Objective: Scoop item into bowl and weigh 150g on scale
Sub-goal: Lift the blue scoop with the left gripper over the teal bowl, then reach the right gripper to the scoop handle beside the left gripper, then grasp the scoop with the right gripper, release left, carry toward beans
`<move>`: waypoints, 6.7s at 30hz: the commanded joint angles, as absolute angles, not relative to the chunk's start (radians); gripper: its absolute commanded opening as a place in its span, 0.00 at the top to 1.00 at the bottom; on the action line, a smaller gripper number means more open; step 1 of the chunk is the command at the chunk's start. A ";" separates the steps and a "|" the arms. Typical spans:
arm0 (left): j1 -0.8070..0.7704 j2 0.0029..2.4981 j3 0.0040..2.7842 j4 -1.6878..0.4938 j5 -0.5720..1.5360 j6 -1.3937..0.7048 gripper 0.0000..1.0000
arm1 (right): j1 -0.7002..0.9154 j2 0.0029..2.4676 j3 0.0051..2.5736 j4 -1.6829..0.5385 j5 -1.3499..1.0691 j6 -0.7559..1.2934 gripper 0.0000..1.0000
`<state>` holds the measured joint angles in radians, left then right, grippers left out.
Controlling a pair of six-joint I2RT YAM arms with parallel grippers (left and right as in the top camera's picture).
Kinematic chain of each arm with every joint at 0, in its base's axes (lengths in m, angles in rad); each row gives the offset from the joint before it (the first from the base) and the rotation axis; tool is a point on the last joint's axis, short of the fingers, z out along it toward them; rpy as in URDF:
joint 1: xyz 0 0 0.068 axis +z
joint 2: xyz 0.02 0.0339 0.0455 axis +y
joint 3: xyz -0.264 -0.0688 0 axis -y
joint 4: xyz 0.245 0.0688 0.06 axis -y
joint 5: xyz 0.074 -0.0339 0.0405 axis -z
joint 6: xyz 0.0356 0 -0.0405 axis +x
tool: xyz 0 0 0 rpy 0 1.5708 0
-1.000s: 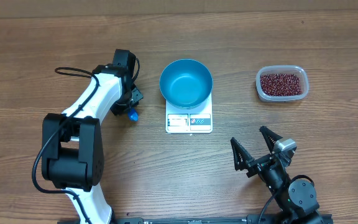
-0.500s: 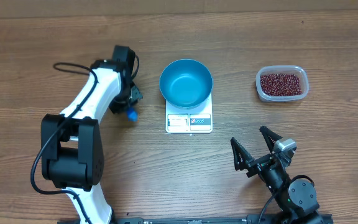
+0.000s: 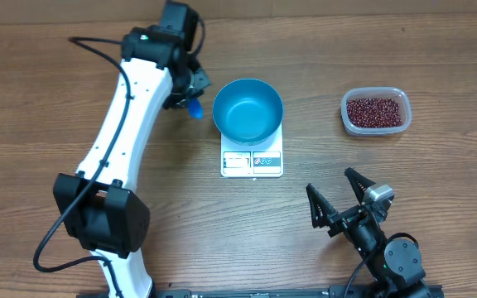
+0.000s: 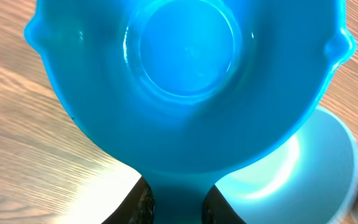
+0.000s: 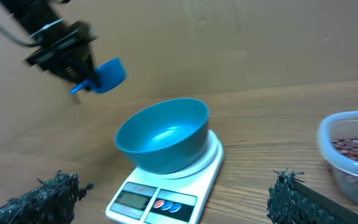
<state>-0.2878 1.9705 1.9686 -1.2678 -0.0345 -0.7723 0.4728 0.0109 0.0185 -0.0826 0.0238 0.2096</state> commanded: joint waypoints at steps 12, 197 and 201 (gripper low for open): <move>-0.504 1.961 2.024 -1.287 0.001 -0.891 0.96 | 0.478 0.003 0.008 -0.056 -0.282 1.152 0.00; -0.751 1.801 1.847 -1.387 -0.129 -0.541 0.95 | 0.043 0.878 1.151 -1.035 0.024 0.357 0.96; -0.838 1.801 1.747 -1.324 -0.195 -0.527 0.96 | -0.009 0.918 1.151 -1.045 -0.024 0.305 0.96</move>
